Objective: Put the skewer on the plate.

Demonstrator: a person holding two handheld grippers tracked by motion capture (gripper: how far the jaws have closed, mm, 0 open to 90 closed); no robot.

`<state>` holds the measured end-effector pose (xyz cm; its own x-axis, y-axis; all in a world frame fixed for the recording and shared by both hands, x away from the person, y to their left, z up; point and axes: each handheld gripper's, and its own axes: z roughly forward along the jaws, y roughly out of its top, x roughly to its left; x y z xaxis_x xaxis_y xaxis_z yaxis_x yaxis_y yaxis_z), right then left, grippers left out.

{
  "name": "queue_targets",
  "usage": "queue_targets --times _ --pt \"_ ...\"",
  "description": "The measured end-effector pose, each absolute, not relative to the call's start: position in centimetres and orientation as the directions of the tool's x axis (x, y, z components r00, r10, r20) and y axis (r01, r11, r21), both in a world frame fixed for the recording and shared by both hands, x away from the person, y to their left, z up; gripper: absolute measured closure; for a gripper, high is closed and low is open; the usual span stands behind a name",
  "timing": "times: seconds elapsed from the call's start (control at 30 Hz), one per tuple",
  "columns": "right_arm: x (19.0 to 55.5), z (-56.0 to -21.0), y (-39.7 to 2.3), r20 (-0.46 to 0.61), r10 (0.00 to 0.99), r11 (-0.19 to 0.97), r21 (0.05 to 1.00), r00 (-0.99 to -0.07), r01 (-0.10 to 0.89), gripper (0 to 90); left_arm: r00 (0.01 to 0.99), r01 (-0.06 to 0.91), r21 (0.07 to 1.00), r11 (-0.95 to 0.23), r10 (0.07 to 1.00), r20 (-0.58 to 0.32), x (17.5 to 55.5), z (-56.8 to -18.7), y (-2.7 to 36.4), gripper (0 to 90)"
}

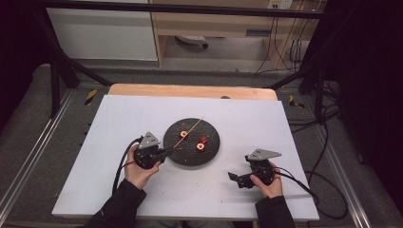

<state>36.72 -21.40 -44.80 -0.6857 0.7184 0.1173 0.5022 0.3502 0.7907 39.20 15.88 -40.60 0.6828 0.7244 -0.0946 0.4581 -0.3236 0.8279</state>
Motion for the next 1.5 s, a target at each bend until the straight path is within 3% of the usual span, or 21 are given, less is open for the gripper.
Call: queue_targets --times 0.8,1.5 --pt "36.2 -45.0 -21.9 0.126 0.709 0.346 0.795 -0.694 0.498 1.1 0.619 0.542 0.752 -0.375 0.783 -0.056 42.3 -43.3 13.0 88.1" --pt "36.3 -45.1 -21.9 0.130 0.714 0.342 0.794 -0.688 0.504 1.2 0.609 0.540 0.746 -0.390 0.793 -0.027 42.8 -44.2 11.8 84.9"
